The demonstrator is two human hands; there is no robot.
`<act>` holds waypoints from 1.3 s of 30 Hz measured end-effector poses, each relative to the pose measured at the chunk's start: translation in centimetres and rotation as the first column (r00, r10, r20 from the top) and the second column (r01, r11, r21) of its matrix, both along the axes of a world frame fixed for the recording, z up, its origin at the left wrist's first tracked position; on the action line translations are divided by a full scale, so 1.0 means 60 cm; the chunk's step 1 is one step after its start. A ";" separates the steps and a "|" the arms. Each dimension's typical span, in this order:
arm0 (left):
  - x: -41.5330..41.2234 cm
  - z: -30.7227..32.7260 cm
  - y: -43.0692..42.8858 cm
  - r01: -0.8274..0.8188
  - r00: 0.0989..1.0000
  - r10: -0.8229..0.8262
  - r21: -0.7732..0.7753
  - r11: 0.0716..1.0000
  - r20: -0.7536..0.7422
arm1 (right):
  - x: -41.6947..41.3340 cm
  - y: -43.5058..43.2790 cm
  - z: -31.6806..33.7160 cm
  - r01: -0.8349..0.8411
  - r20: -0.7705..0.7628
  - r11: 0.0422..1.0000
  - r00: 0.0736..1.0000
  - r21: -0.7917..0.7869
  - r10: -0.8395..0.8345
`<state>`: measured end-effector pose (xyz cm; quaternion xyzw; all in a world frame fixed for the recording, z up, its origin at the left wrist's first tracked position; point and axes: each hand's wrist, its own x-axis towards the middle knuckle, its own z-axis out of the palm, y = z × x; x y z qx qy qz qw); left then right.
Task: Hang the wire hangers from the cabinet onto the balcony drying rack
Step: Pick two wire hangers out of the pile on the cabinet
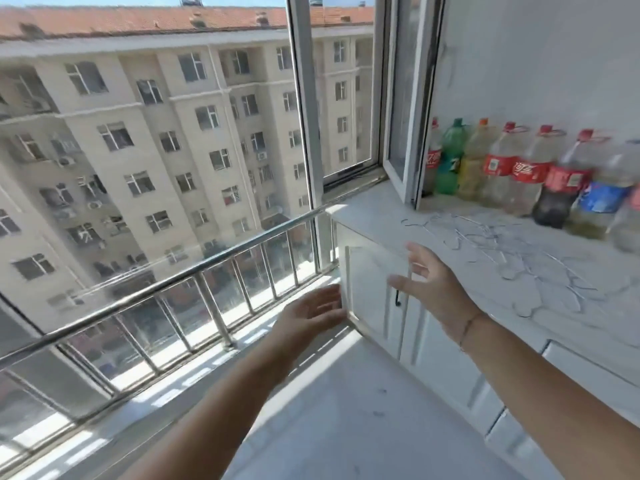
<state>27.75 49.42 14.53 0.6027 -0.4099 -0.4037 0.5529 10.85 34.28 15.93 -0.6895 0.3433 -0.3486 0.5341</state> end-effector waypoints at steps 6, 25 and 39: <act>-0.048 -0.033 -0.139 0.124 0.992 -0.126 0.074 0.990 0.018 | -0.094 -0.094 -0.038 0.138 -0.019 0.989 0.990 0.060 -0.137; -0.130 -0.150 -0.623 0.388 0.922 -0.376 0.244 0.889 -0.096 | -0.265 -0.479 -0.202 0.603 -0.240 0.773 0.794 0.196 -0.558; -0.220 -0.216 -0.905 0.238 0.971 -0.227 0.374 0.896 -0.075 | -0.315 -0.764 -0.264 0.501 -0.337 0.829 0.847 0.247 -0.412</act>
